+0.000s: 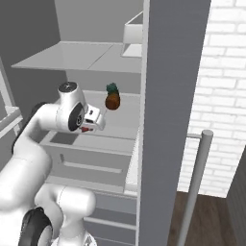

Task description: Take the strawberry from the fridge and place it on top of the pancake, located on the dining counter.

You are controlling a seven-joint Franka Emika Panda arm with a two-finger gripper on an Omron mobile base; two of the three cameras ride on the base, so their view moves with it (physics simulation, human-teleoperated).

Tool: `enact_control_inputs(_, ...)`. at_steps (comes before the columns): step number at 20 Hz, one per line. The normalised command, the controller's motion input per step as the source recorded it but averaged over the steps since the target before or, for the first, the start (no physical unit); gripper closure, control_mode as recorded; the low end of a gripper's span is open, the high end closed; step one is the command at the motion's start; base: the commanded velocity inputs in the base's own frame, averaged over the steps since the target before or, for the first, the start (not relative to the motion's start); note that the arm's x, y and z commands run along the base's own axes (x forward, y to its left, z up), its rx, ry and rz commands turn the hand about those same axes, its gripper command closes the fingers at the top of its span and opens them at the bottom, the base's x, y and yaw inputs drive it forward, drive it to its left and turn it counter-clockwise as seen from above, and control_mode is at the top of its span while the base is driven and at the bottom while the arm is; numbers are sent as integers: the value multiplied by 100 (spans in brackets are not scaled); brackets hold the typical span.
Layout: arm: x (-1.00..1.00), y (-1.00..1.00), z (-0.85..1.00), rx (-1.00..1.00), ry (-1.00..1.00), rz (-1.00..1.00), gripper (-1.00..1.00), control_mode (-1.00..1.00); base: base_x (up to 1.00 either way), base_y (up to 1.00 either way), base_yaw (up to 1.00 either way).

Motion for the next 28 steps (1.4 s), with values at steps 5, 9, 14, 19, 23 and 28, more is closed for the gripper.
enact_control_inputs(5,-90,-31,100,3,0,-5,100,-100,0,0,0)
enact_control_inputs(9,-90,-19,89,0,0,-4,100,-100,0,0,0)
enact_control_inputs(14,-89,-8,68,0,0,-3,100,-100,0,0,0)
enact_control_inputs(19,-63,0,45,0,1,-2,100,-100,0,0,0)
enact_control_inputs(23,-19,0,3,0,0,-1,100,-100,0,0,0)
enact_control_inputs(28,0,0,-2,0,0,0,100,-100,0,0,0)
